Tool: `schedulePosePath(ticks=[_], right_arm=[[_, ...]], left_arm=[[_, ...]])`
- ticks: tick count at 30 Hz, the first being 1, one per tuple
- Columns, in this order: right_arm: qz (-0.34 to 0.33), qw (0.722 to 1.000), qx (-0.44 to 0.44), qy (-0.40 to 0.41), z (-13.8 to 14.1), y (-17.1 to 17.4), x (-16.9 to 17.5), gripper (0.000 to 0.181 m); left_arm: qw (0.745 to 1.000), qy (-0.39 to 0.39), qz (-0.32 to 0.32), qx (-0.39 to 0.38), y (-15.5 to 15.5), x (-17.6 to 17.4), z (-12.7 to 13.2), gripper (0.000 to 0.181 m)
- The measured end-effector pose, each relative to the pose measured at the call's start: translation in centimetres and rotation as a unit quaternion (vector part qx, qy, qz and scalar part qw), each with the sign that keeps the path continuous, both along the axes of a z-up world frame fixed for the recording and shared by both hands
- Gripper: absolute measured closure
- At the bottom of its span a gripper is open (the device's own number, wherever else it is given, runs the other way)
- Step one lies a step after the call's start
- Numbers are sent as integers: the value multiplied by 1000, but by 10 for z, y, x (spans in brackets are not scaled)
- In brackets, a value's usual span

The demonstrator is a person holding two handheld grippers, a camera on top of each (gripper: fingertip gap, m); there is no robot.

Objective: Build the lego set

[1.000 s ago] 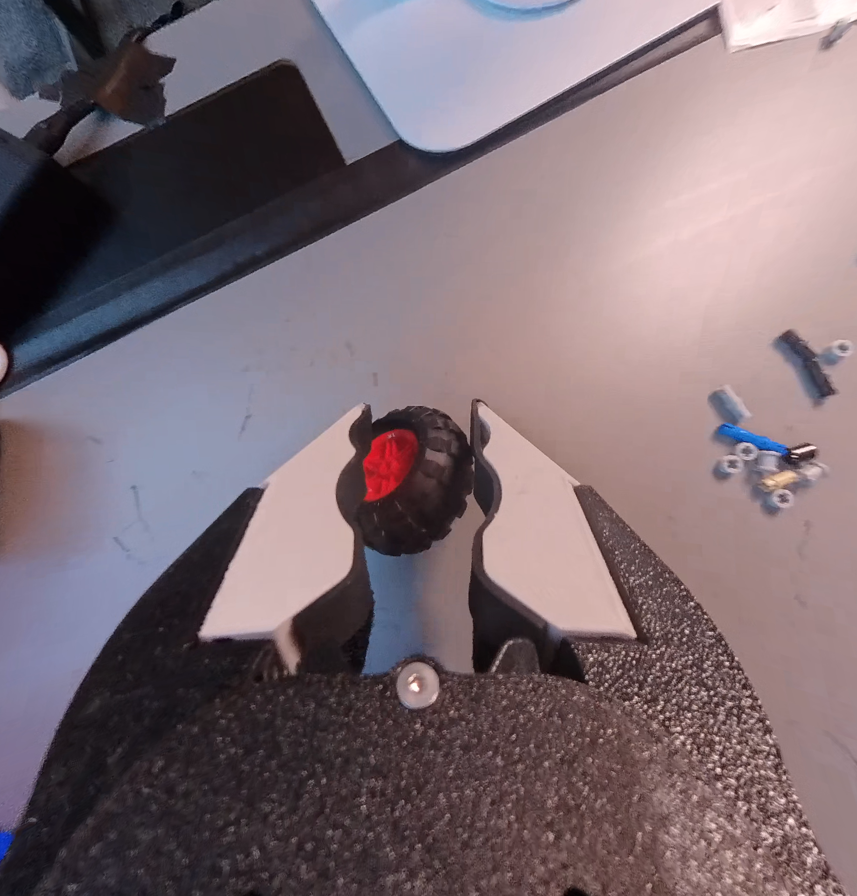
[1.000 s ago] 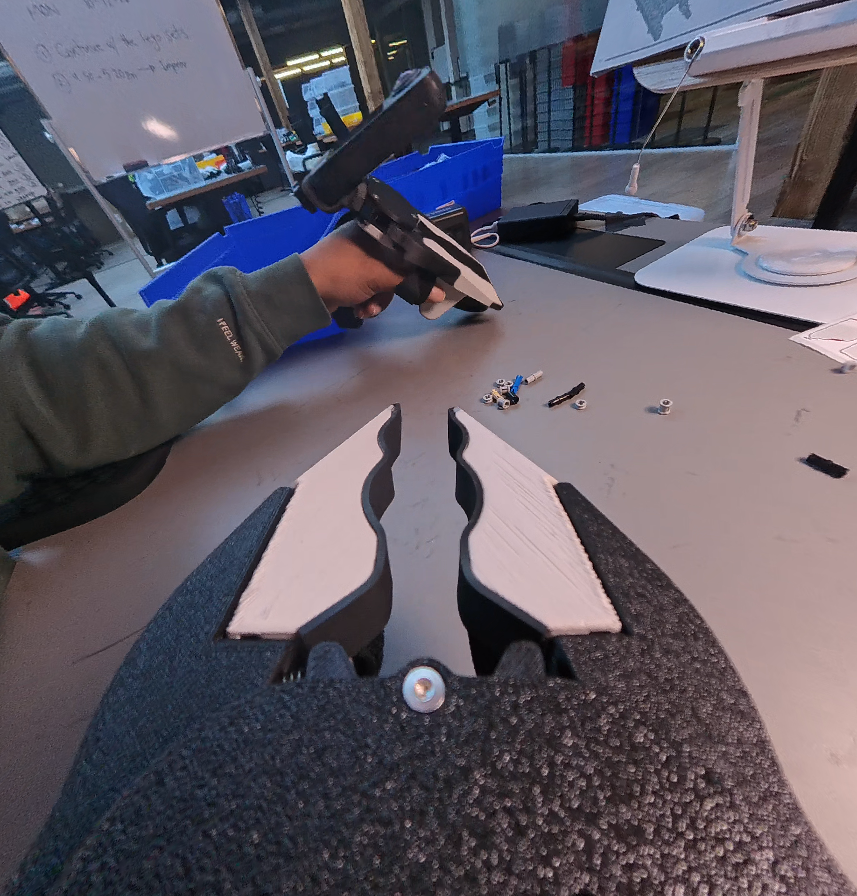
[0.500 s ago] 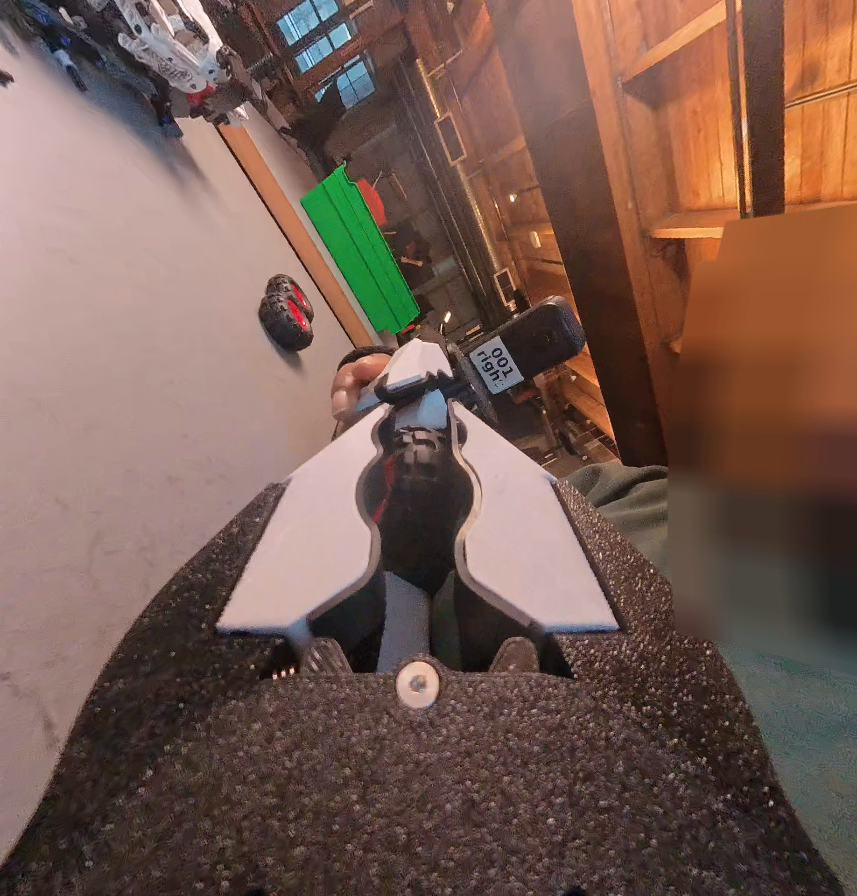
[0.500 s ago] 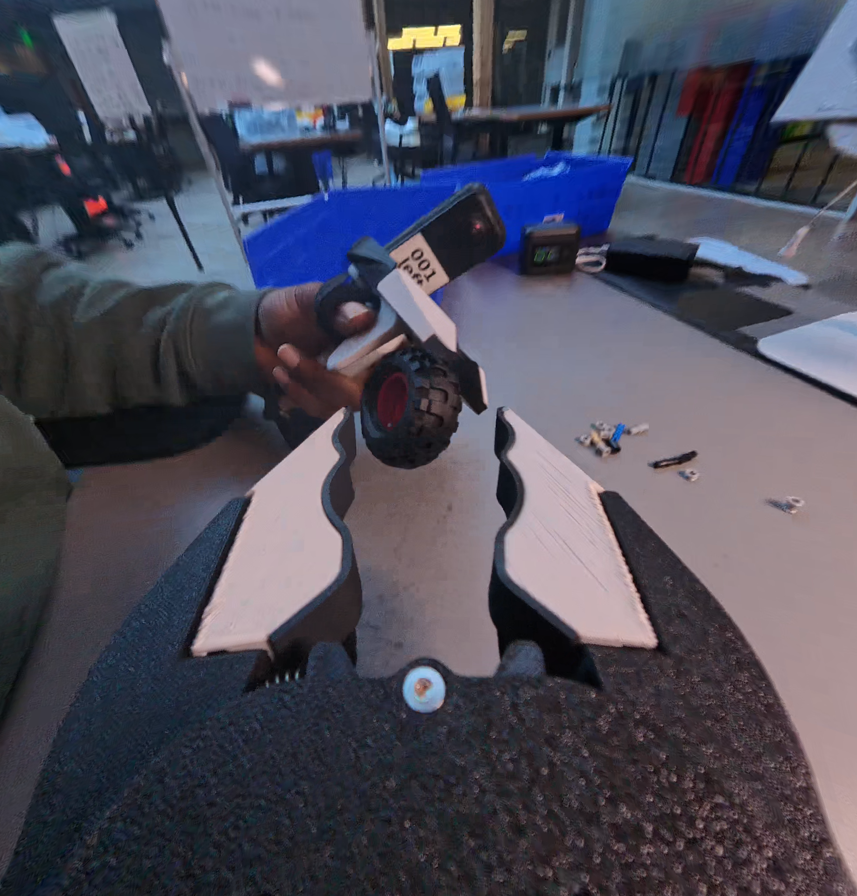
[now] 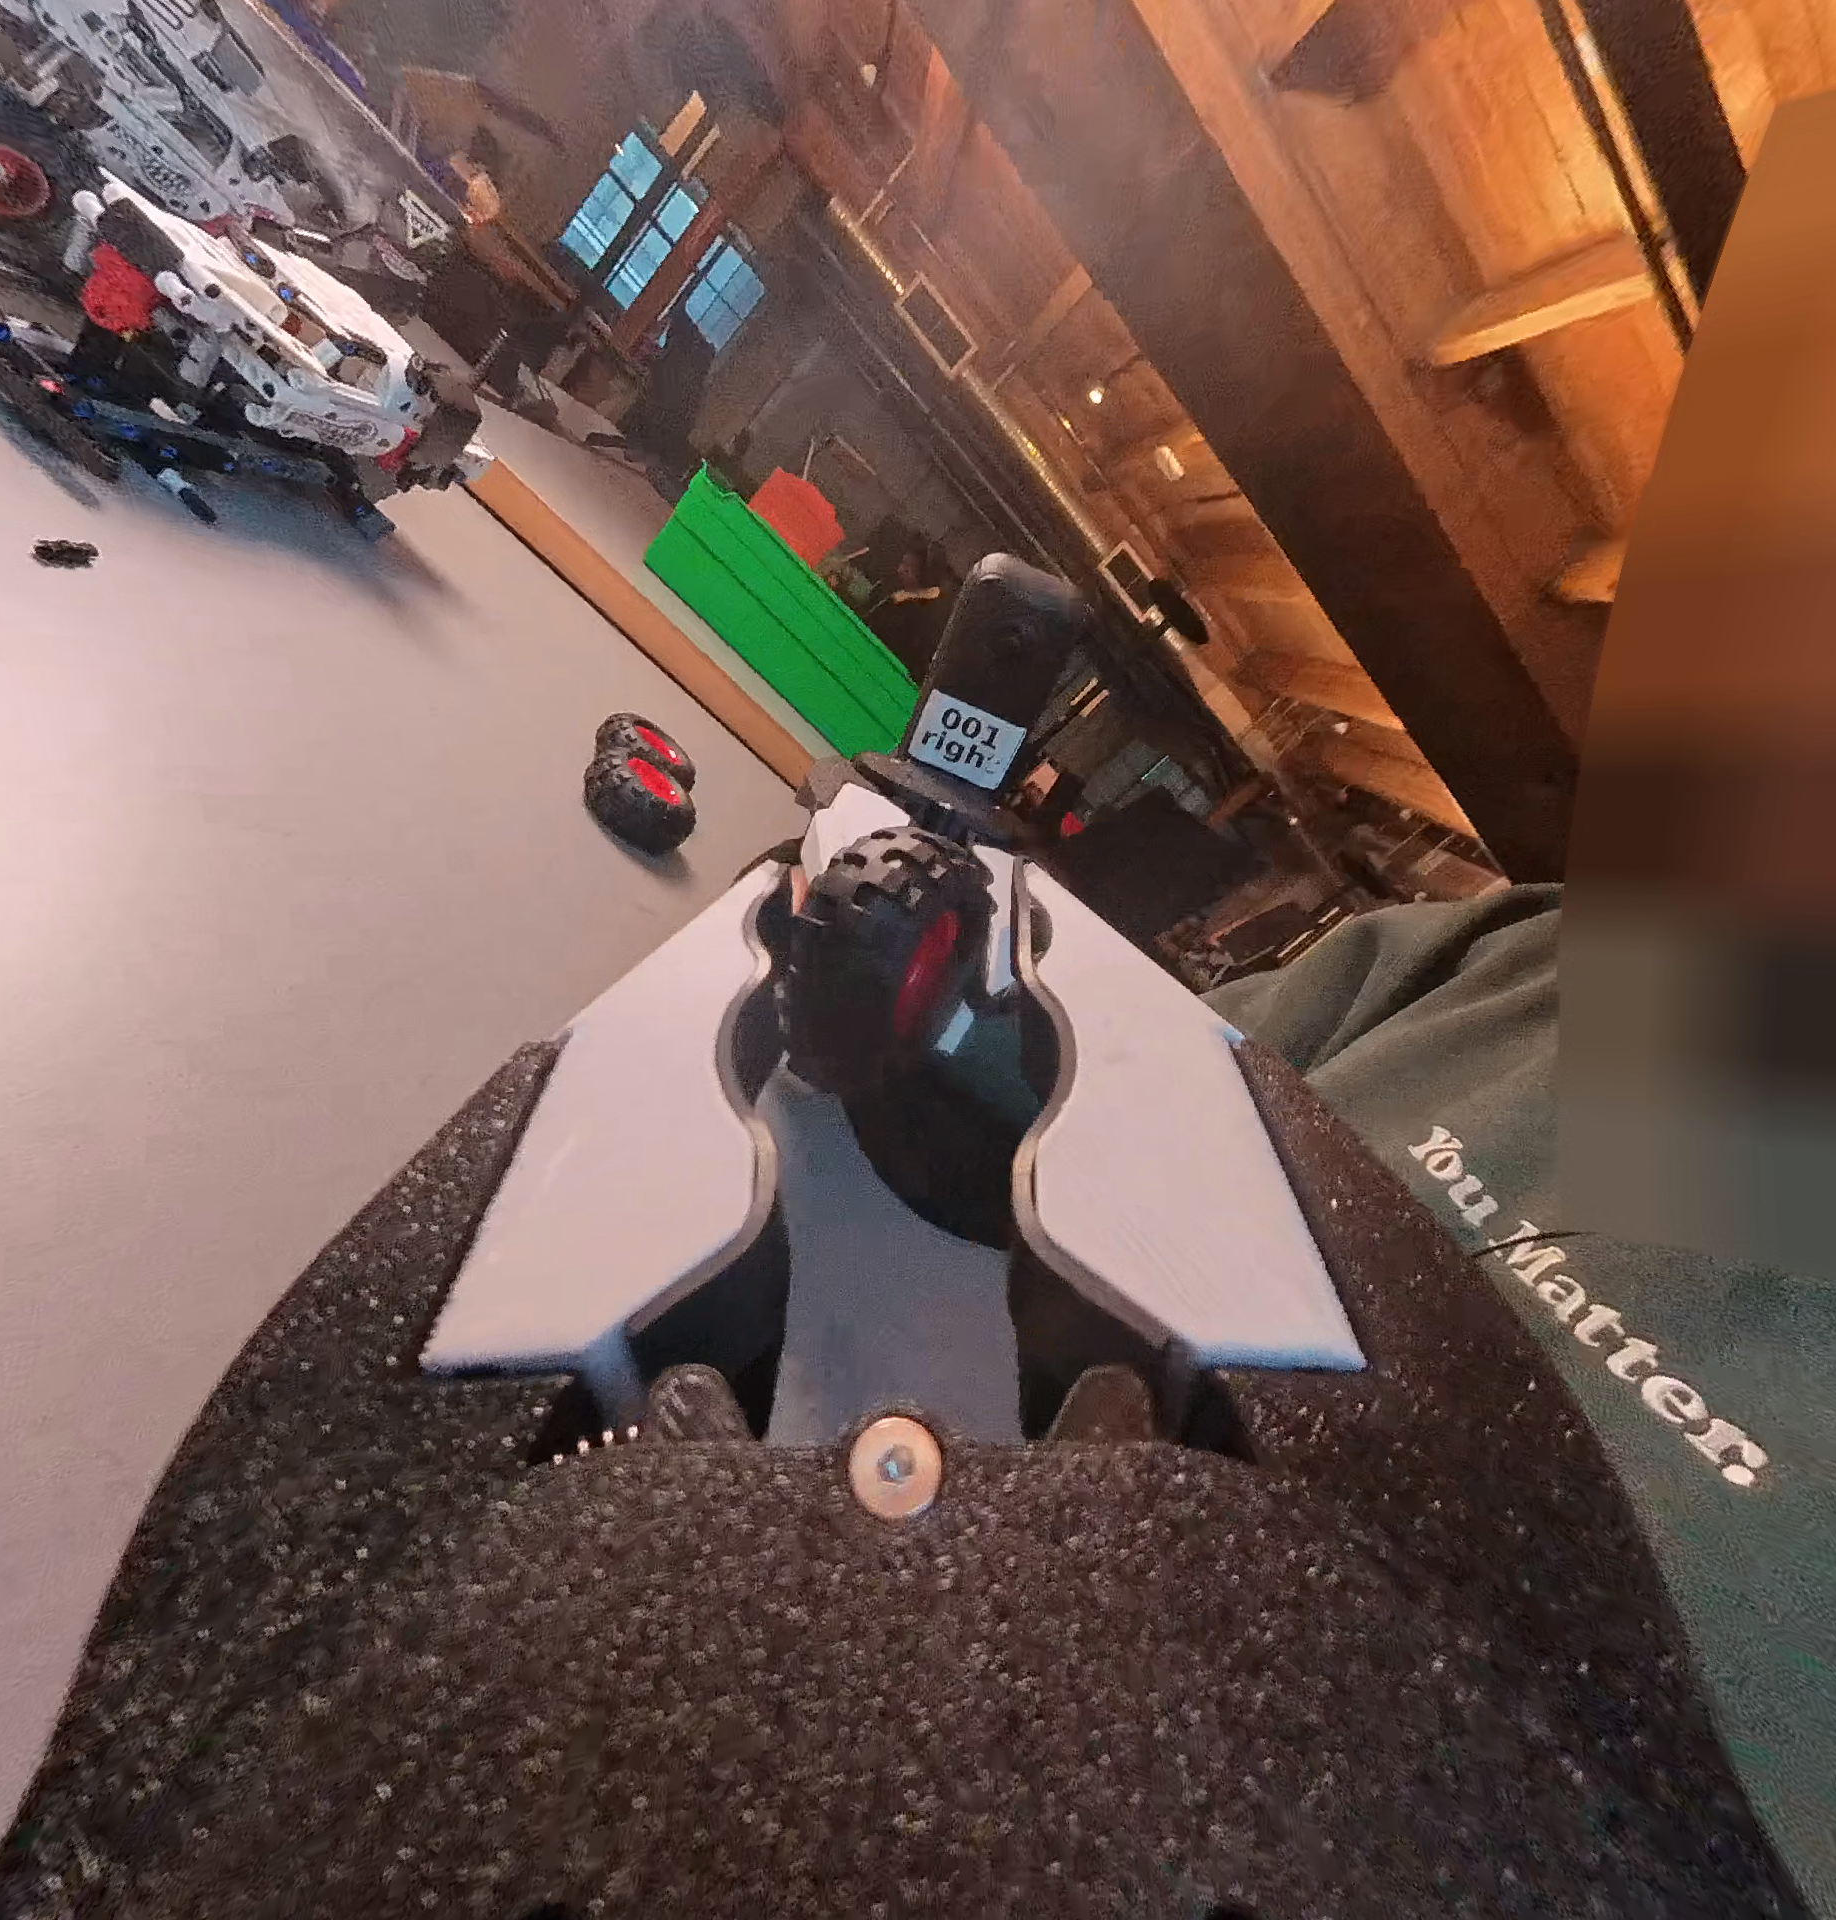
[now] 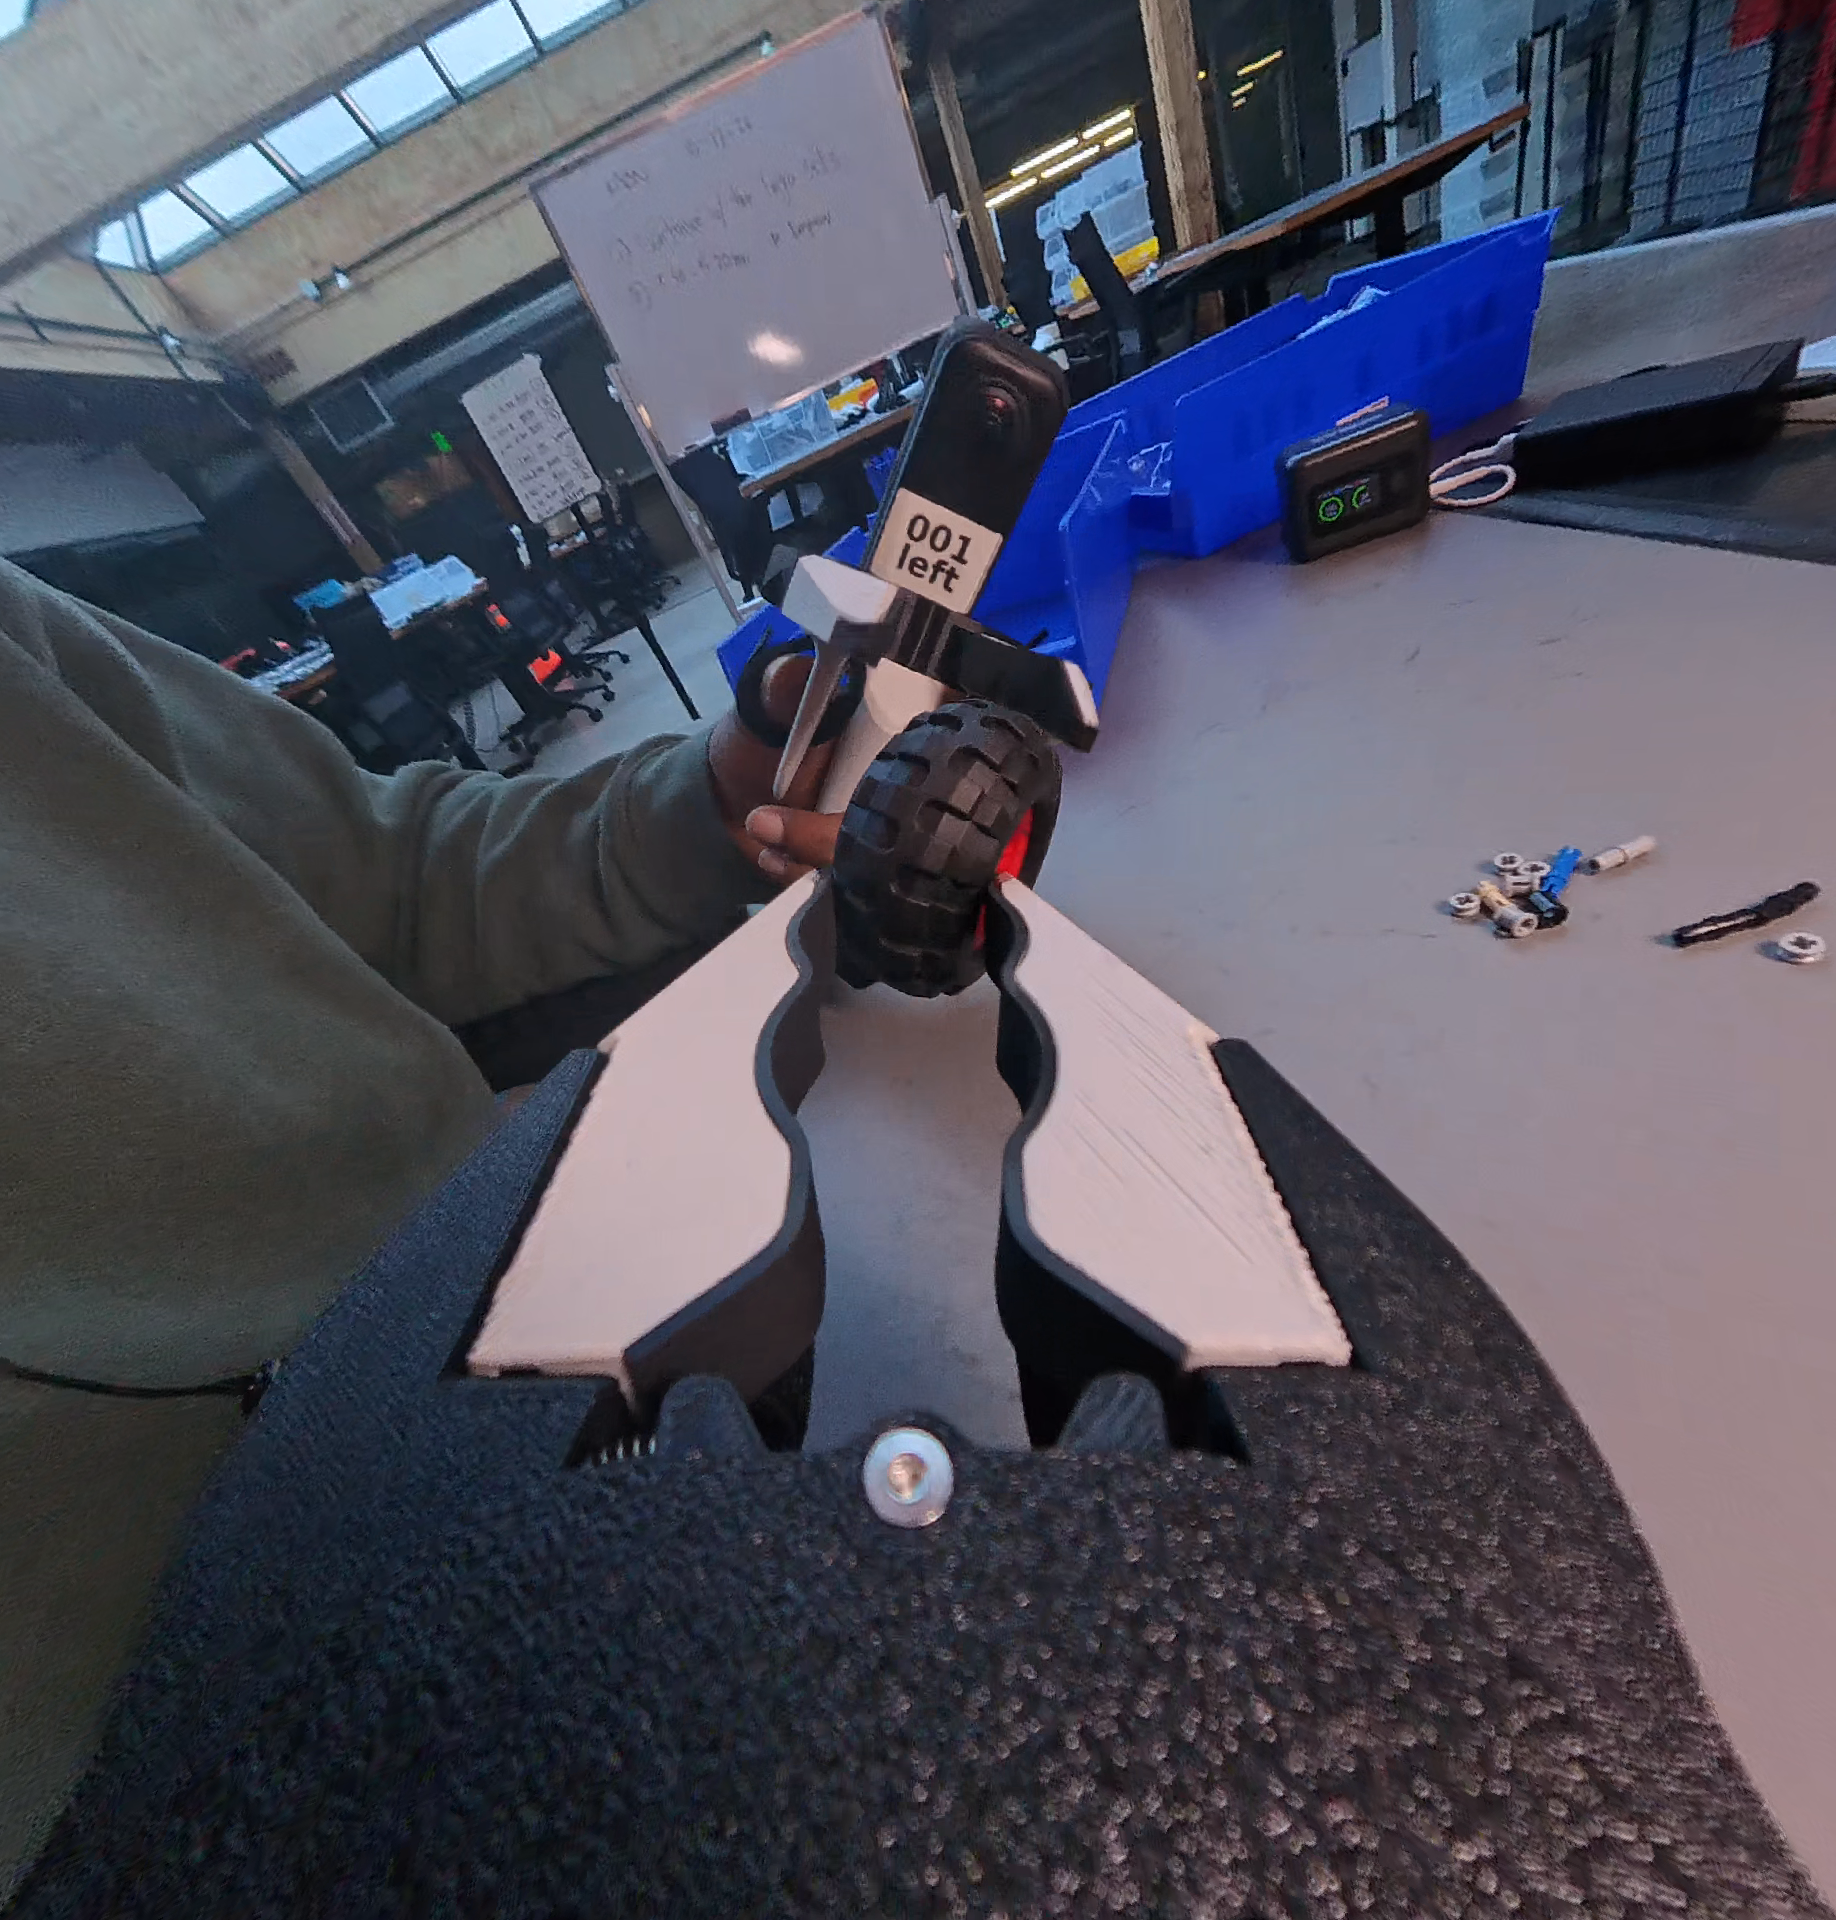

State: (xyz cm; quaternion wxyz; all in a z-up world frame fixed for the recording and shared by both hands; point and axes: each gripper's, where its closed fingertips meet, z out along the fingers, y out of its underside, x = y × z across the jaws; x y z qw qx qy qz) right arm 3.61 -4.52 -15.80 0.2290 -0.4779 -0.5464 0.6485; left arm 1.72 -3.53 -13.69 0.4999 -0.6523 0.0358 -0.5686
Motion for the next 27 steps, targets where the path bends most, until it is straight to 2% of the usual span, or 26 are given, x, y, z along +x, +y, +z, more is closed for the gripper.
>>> schedulePosePath(ticks=[3,5,6,10,14,16,21,27], right_arm=[[19,1000,3,12,4,-5,4,155],[41,999,-4,21,8,-10,9,155],[52,998,-3,23,8,-12,11,155],[55,998,5,30,10,-12,15,155],[18,999,16,27,10,-1,10,152],[1,999,32,18,6,0,6,144],[-21,999,47,7,4,7,4,152],[13,999,-35,29,20,3,10,152]], left_arm=[[998,40,-38,3,-7,13,-10,138],[996,47,-71,15,-14,26,-9,145],[995,70,-66,22,-14,29,-12,153],[989,137,-38,52,-14,30,-11,157],[979,198,5,47,-7,25,-17,159],[972,230,20,45,-4,27,-22,159],[969,240,37,51,0,28,-22,158],[985,163,2,66,-9,34,-6,157]])
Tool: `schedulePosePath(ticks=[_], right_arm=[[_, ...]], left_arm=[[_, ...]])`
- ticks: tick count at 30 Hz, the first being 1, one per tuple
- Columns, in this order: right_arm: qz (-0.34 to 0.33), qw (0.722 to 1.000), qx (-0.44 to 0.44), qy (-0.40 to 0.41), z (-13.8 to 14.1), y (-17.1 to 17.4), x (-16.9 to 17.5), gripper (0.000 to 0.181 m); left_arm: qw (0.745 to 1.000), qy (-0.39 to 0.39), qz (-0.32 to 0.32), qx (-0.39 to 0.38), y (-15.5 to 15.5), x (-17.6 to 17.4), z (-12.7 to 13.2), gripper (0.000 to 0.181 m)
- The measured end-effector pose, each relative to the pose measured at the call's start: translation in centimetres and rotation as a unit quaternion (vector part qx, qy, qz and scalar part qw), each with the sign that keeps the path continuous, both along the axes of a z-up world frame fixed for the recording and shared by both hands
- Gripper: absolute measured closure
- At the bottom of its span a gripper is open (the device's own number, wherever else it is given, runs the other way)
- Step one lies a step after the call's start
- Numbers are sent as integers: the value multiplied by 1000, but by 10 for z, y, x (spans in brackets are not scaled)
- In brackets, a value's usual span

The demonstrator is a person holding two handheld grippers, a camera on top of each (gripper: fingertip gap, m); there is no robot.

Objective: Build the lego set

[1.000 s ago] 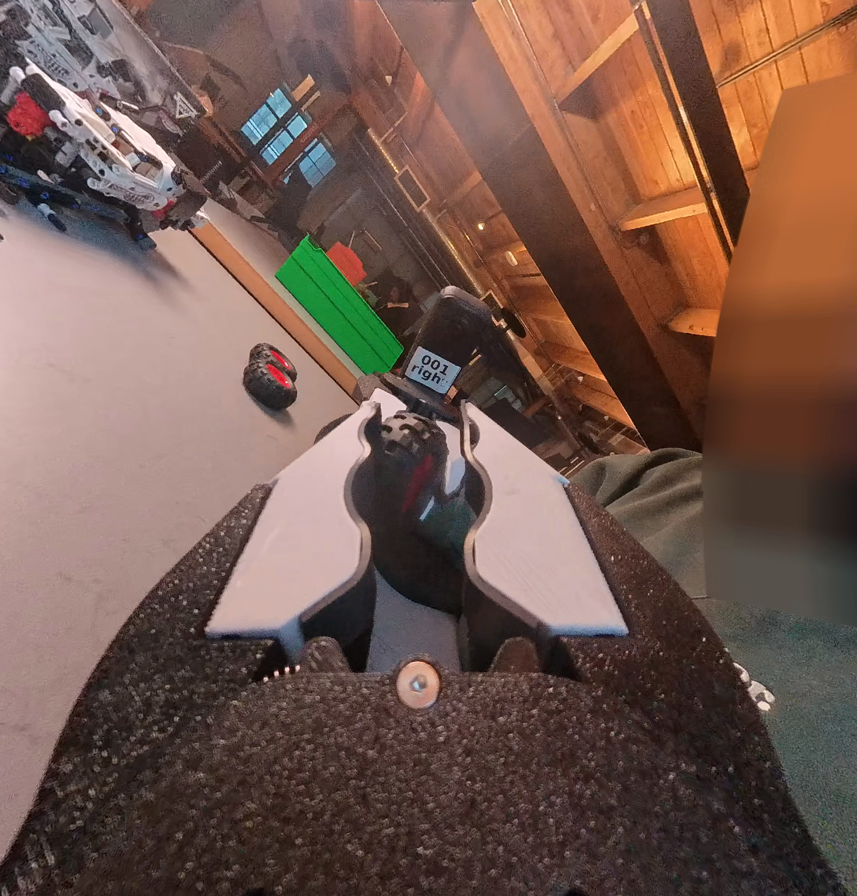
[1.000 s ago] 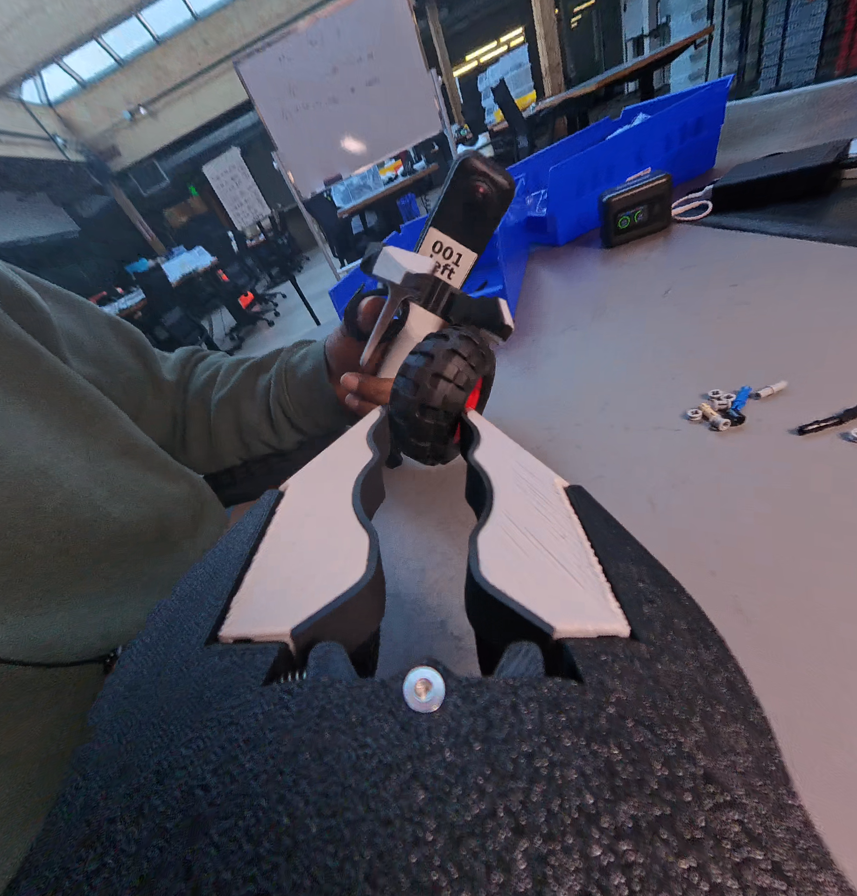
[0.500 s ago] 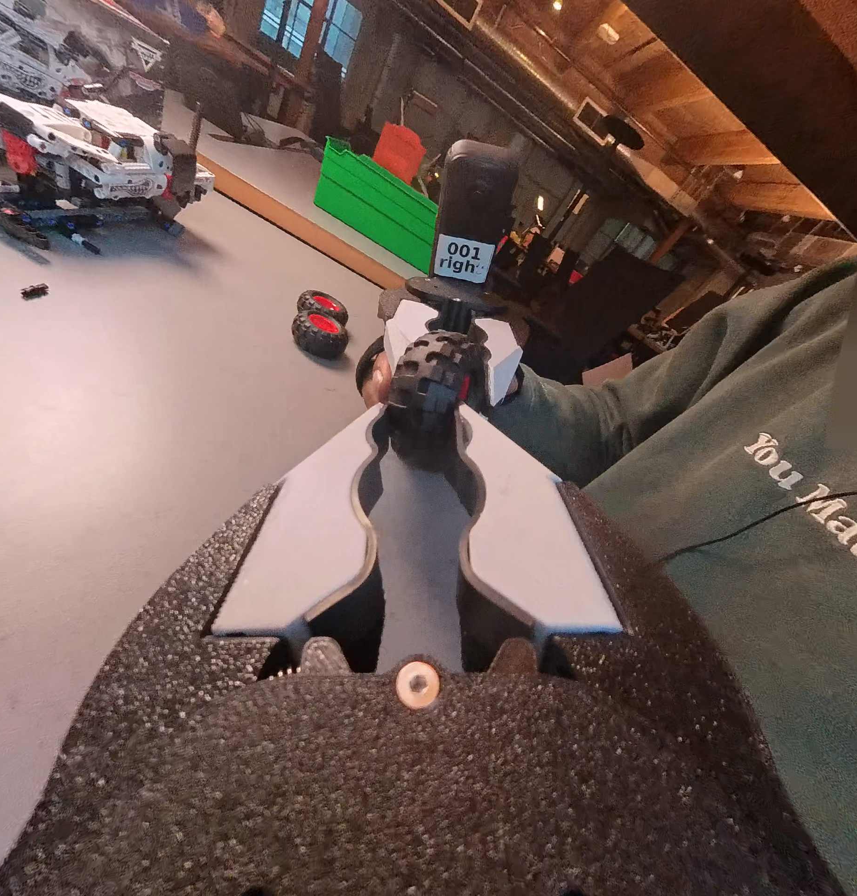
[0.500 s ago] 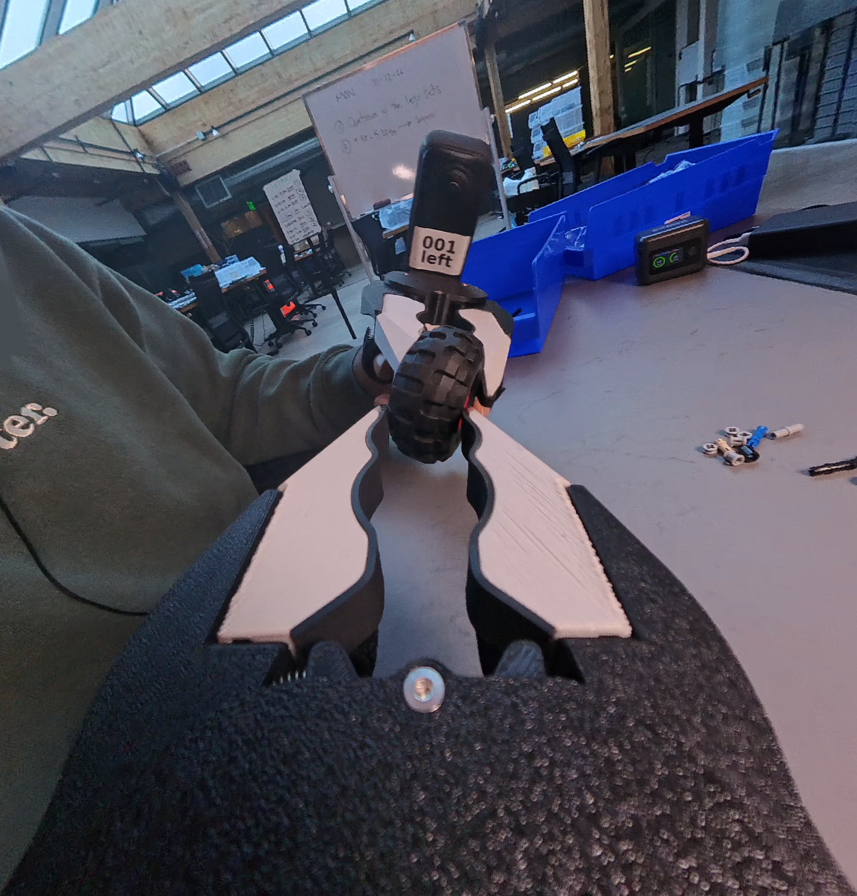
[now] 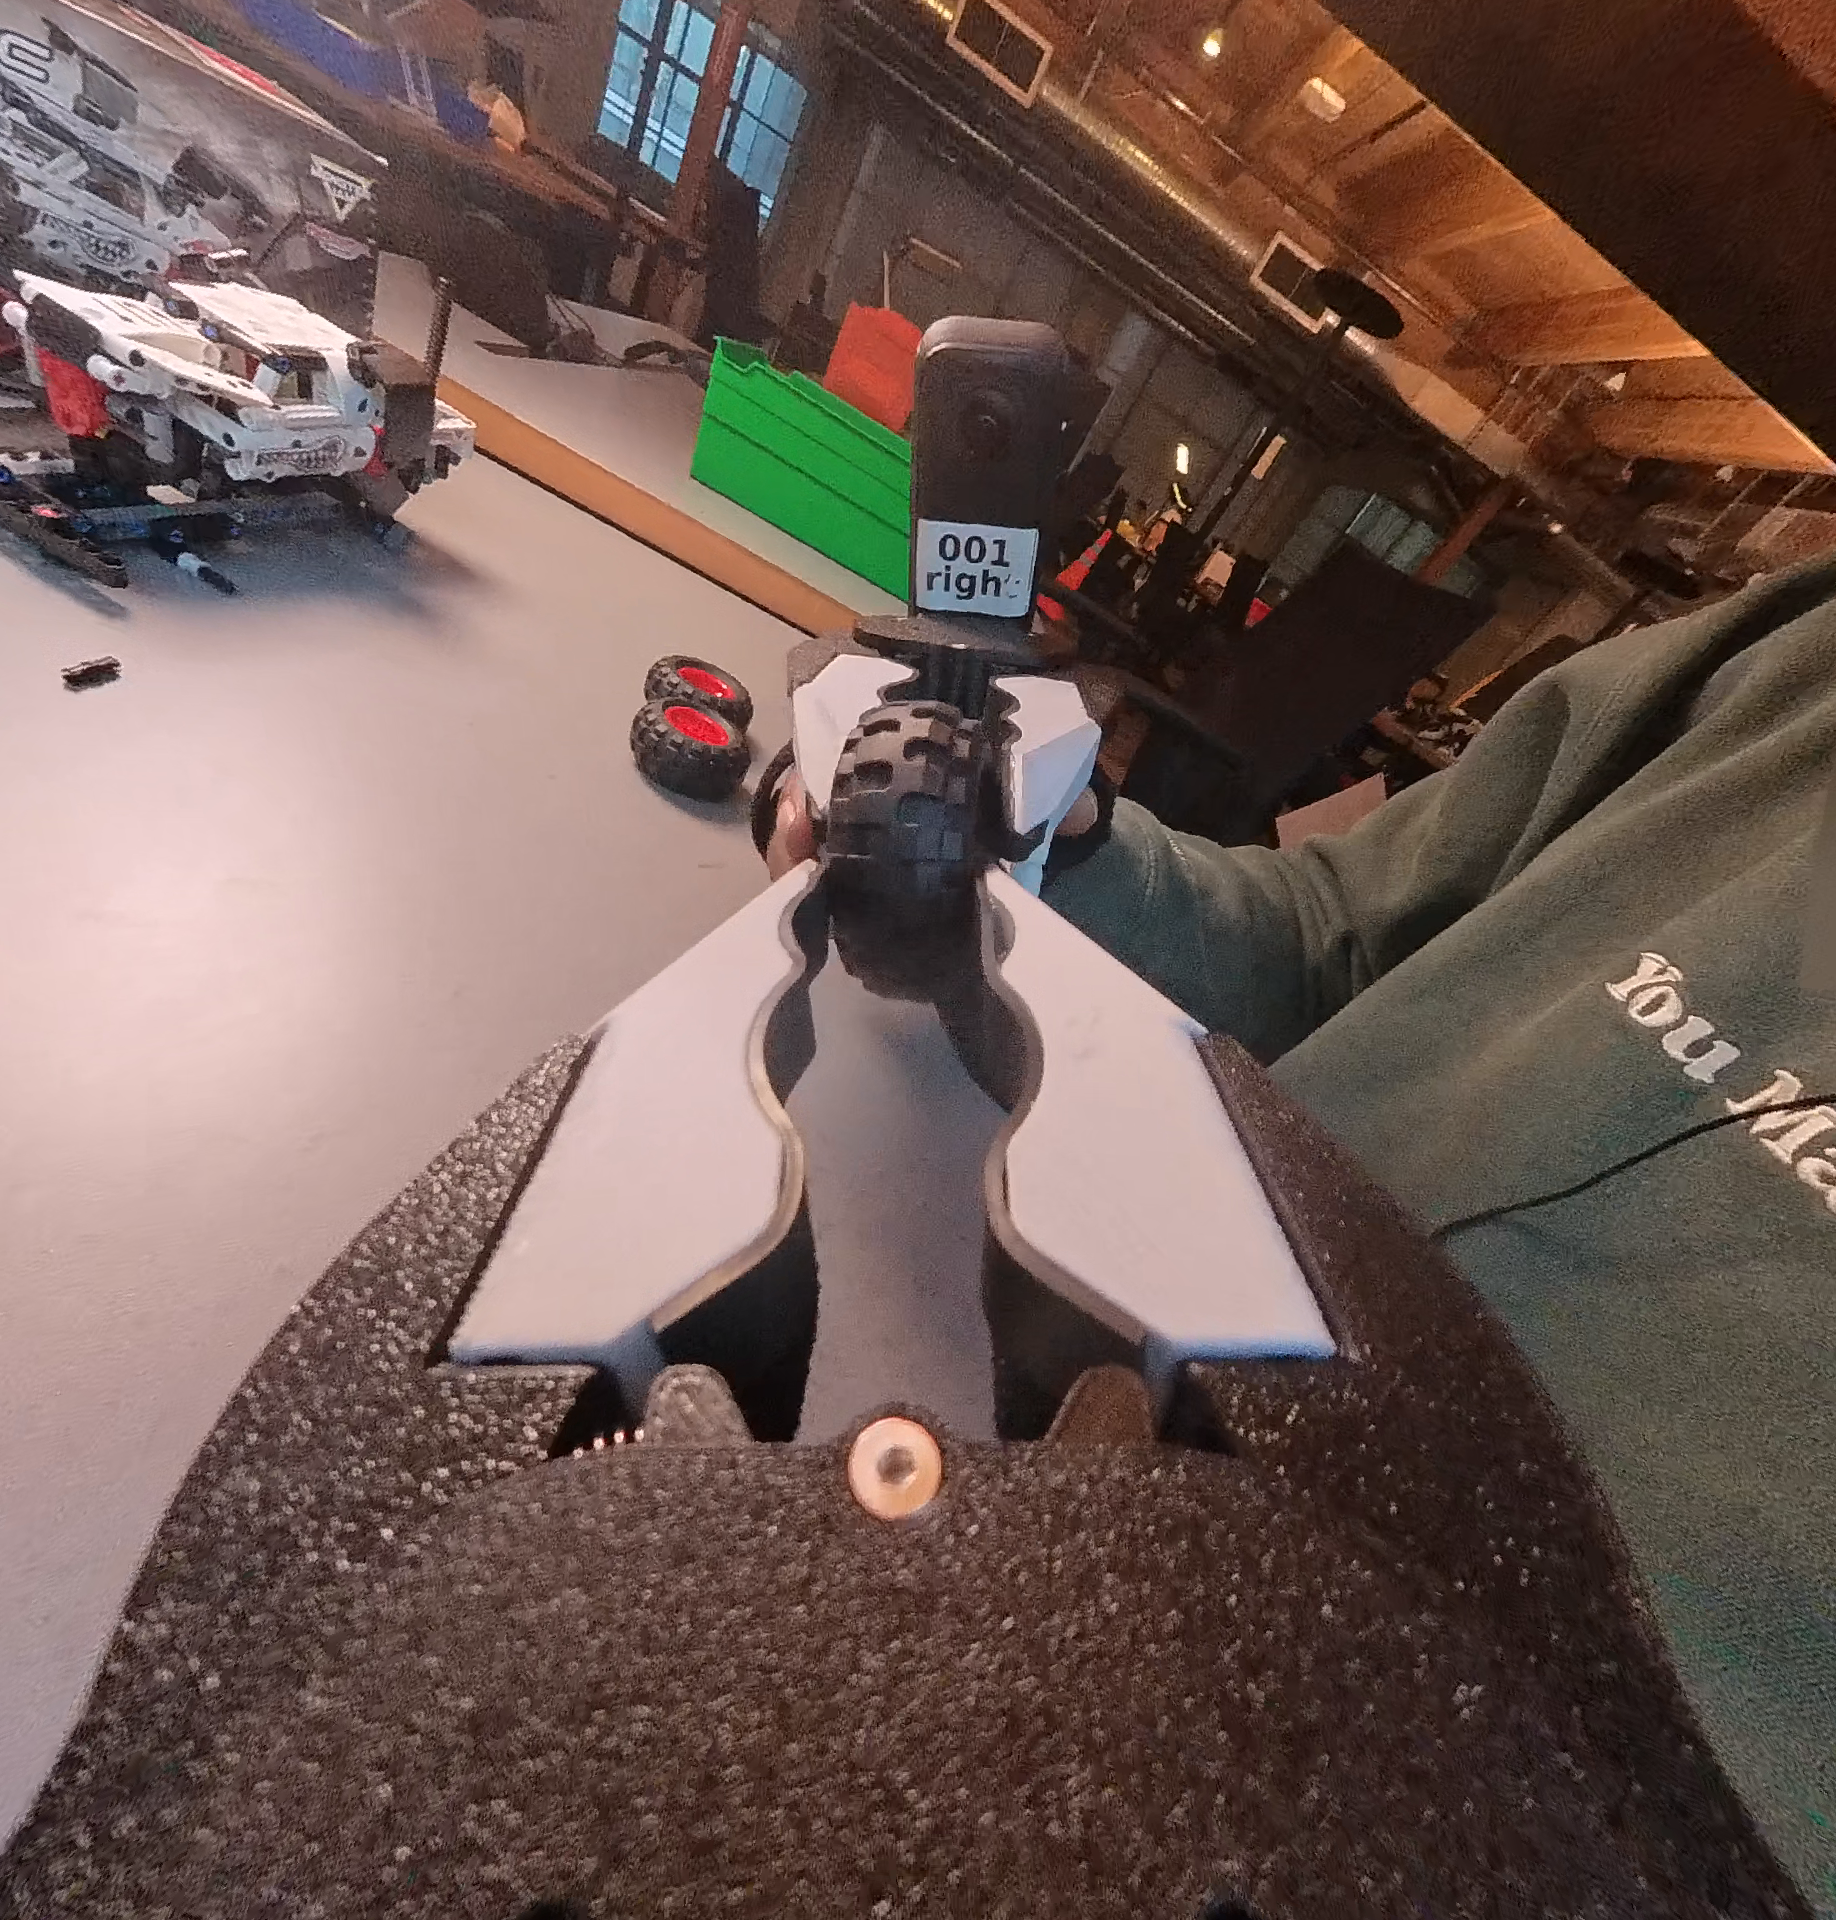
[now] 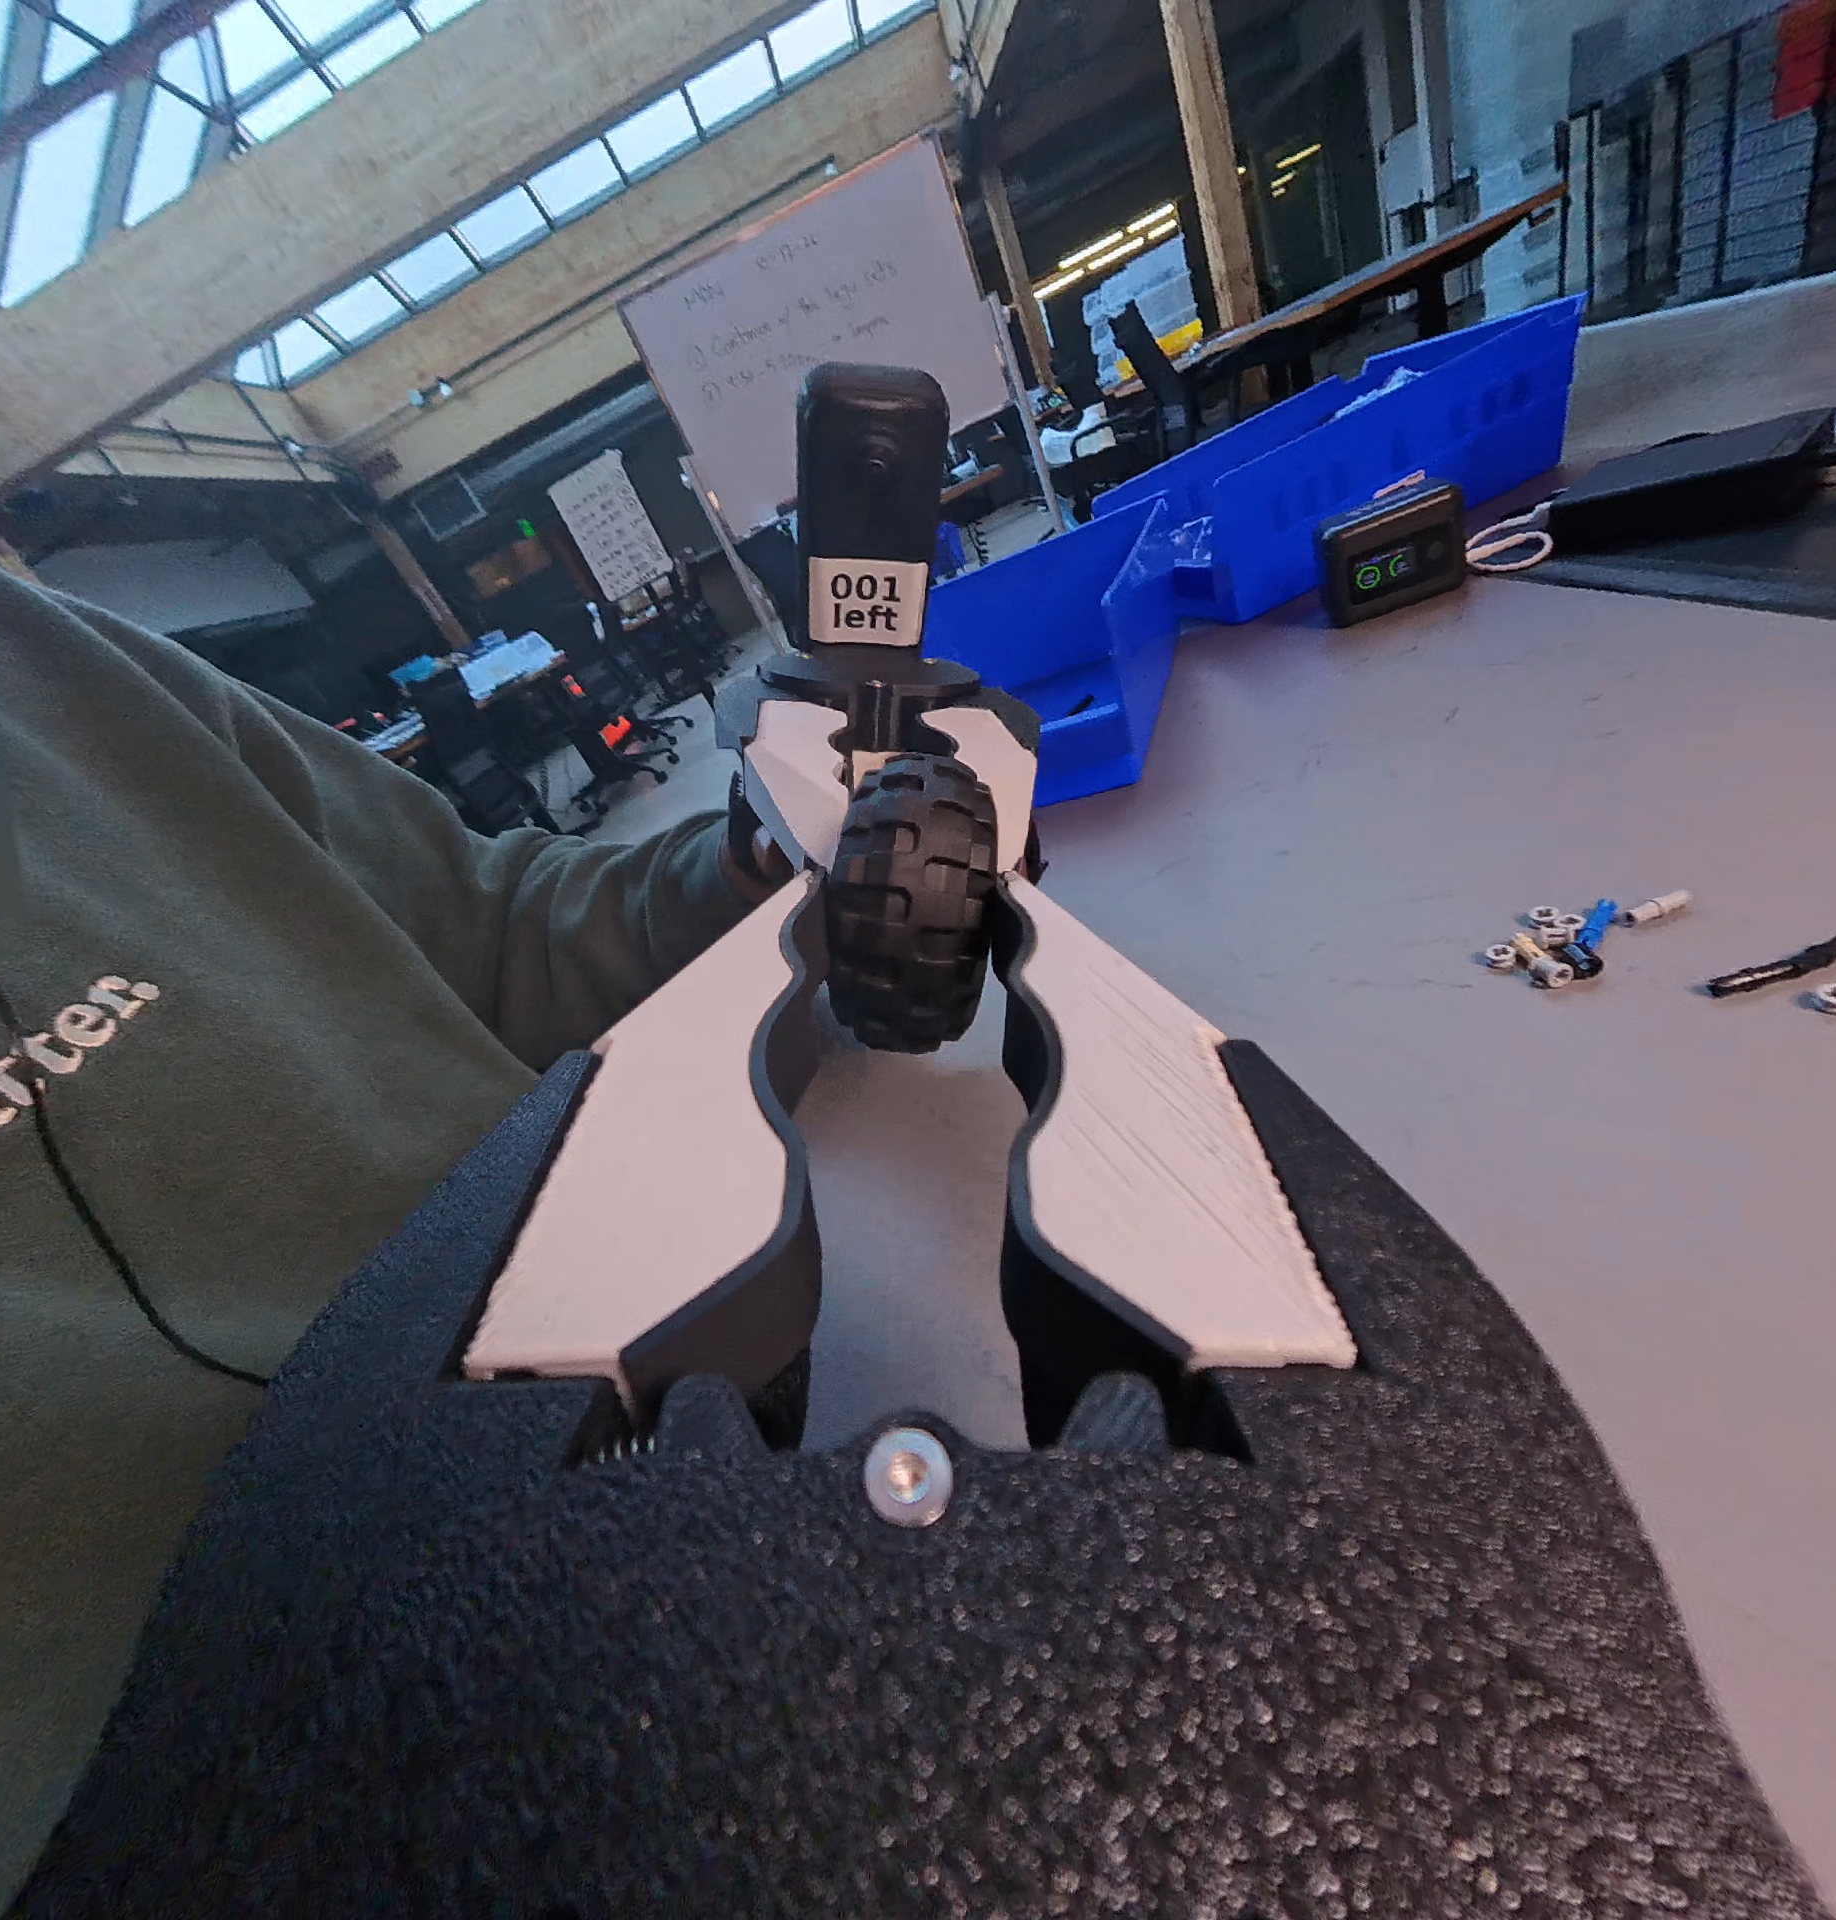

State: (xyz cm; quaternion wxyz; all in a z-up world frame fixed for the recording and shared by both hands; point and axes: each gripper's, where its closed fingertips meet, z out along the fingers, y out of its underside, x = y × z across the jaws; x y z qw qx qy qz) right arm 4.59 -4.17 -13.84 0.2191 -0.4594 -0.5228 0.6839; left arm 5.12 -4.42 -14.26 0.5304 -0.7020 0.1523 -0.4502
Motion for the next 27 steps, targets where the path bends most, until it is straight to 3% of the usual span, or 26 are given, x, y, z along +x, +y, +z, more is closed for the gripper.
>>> schedulePosePath(ticks=[8,27], right_arm=[[33,996,-79,29,19,-4,5,152],[45,994,-94,26,16,-4,5,153]], left_arm=[[995,-89,-38,0,-8,4,19,157],[997,-76,-23,-1,-7,3,18,157]])
